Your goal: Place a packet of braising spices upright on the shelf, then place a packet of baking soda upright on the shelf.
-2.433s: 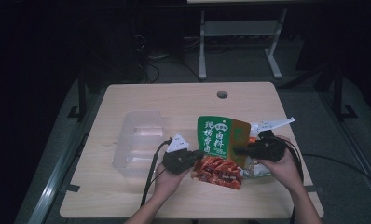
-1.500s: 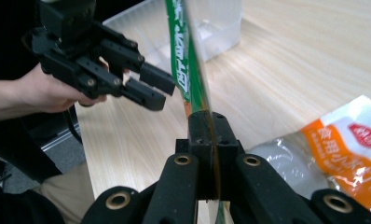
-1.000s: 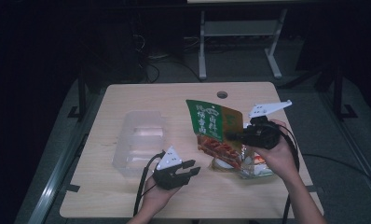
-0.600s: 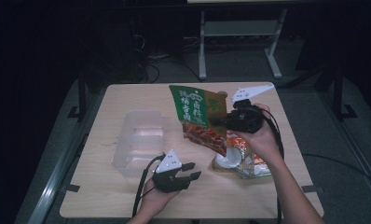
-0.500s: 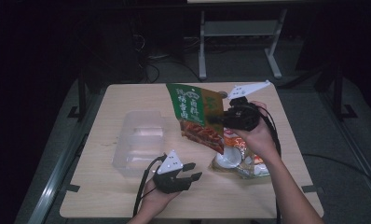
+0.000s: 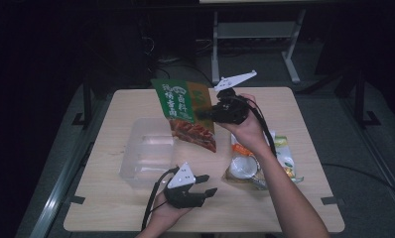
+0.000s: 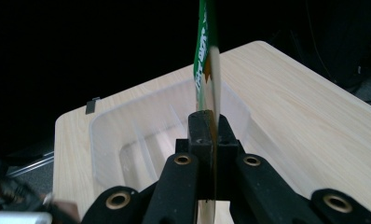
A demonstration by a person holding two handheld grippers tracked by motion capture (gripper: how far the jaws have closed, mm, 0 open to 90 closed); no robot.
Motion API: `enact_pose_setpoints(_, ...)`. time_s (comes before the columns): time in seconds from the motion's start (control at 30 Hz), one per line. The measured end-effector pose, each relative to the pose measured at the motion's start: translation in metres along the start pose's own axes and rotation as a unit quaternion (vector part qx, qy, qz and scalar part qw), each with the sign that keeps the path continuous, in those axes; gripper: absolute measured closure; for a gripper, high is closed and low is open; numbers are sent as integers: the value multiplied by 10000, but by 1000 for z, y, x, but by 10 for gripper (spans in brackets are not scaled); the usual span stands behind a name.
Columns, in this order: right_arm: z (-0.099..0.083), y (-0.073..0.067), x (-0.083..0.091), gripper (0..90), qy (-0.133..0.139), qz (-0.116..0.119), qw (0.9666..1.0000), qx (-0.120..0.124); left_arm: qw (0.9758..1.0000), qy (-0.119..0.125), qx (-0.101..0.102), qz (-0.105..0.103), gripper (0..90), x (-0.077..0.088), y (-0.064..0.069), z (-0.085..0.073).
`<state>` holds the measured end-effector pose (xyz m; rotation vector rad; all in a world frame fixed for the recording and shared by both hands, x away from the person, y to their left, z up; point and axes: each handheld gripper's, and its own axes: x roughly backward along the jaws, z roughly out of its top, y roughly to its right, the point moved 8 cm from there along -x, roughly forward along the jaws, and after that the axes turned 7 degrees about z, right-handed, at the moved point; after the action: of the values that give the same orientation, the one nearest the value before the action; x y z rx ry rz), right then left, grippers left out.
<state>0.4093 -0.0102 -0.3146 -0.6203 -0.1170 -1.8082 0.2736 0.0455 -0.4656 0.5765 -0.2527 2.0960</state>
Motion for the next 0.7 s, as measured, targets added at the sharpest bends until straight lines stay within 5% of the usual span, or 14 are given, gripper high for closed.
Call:
enact_pose_setpoints(0.33, 21, 1, -36, 896, -59, 84, 9999, 103, 9998, 81, 145, 85, 473, 2, -4, 1)
enact_pose_setpoints(0.7, 29, 2, -42, 896, 23, 123, 9998, 128, 9999, 73, 11, 71, 471, 2, -3, 3)
